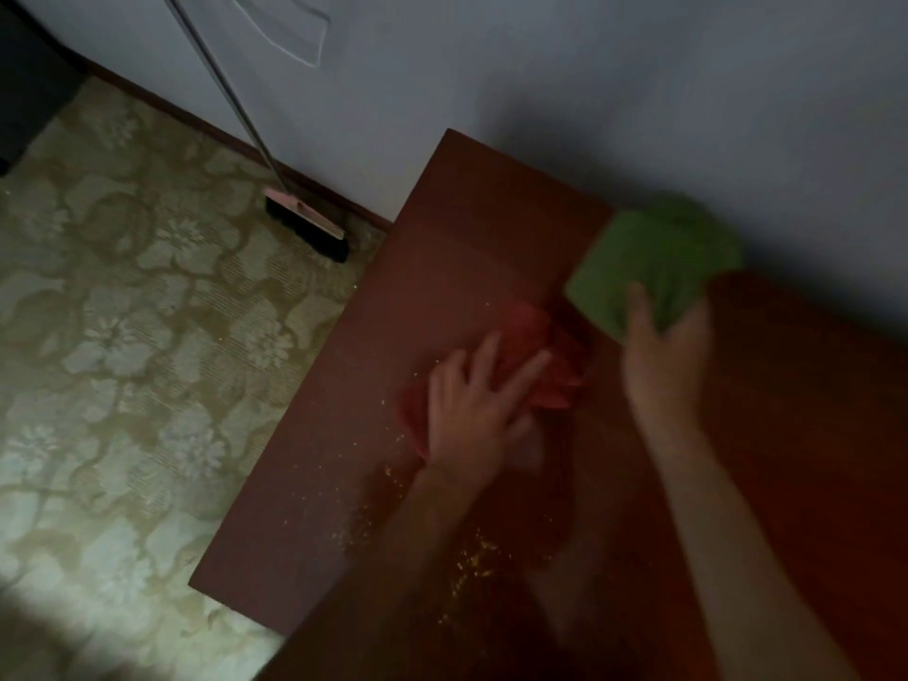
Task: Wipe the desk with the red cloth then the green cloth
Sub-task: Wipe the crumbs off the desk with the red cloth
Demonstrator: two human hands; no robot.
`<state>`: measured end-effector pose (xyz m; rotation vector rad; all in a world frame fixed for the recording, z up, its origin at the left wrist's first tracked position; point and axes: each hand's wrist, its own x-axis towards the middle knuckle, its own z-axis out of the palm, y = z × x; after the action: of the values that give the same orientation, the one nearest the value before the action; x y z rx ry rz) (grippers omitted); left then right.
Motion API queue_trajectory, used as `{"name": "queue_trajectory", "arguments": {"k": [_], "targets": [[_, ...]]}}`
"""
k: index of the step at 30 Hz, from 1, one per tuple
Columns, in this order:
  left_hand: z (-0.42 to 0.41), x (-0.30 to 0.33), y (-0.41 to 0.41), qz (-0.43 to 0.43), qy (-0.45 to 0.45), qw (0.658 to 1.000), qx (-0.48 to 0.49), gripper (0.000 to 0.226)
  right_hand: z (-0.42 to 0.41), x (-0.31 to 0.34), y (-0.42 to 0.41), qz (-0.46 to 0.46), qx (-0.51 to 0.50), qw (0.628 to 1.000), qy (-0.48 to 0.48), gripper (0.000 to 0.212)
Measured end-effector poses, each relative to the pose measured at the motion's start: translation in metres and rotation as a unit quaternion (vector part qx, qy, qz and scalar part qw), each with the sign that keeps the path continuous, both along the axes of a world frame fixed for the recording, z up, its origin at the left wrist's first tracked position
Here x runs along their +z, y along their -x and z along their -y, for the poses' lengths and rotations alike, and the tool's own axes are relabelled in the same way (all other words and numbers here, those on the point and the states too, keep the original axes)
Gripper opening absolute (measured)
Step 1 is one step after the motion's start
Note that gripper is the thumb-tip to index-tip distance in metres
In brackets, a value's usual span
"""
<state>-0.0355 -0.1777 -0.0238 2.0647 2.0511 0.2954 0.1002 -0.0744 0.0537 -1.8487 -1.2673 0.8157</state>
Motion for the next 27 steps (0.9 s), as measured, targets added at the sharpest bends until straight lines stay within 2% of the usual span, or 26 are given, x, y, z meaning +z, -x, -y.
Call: {"name": "queue_trajectory", "arguments": {"k": [3,5,7,9,11,14,16,18,19,21,23,25,27], "targets": [[-0.009,0.002,0.069,-0.027,0.012,0.991,0.130,0.074,0.005,0.003,-0.044,-0.114,-0.087,0.990,0.004,0.048],[-0.020,-0.001,0.113,-0.017,0.022,0.969,0.247,0.071,0.015,0.003,-0.055,-0.201,-0.102,0.974,0.026,0.046],[-0.033,0.001,0.145,0.021,0.013,0.936,0.351,0.066,0.024,0.004,-0.059,-0.229,-0.098,0.968,0.031,0.049],[-0.037,0.008,0.152,0.044,-0.006,0.912,0.408,0.064,0.031,0.004,-0.062,-0.238,-0.105,0.965,0.022,0.052],[-0.033,0.017,0.124,0.008,-0.036,0.938,0.345,0.067,0.036,0.005,-0.064,-0.235,-0.124,0.964,0.014,0.053],[-0.020,0.018,0.030,-0.014,-0.014,0.990,0.142,0.074,0.042,0.004,-0.066,-0.213,-0.142,0.966,-0.023,0.044],[-0.011,0.010,-0.044,-0.007,0.009,1.000,0.005,0.082,0.041,0.007,-0.066,-0.206,-0.152,0.965,-0.061,0.037],[-0.009,0.007,-0.095,-0.013,0.041,0.992,-0.118,0.087,0.037,0.007,-0.066,-0.213,-0.158,0.961,-0.075,0.034],[-0.015,0.006,-0.107,-0.005,0.053,0.987,-0.150,0.089,0.036,0.007,-0.066,-0.216,-0.154,0.962,-0.069,0.032],[-0.036,0.003,-0.103,0.017,0.048,0.987,-0.150,0.089,0.031,0.006,-0.064,-0.229,-0.136,0.963,-0.050,0.029],[-0.064,0.000,-0.065,0.007,-0.008,0.996,-0.093,0.085,0.029,0.007,-0.061,-0.257,-0.132,0.957,-0.038,0.024],[-0.093,-0.005,-0.004,-0.049,-0.034,0.998,0.017,0.079,0.028,0.009,-0.056,-0.275,-0.128,0.952,-0.034,0.026],[-0.116,-0.009,0.059,-0.069,-0.030,0.982,0.174,0.076,0.031,0.010,-0.053,-0.280,-0.128,0.951,-0.027,0.030]]}}
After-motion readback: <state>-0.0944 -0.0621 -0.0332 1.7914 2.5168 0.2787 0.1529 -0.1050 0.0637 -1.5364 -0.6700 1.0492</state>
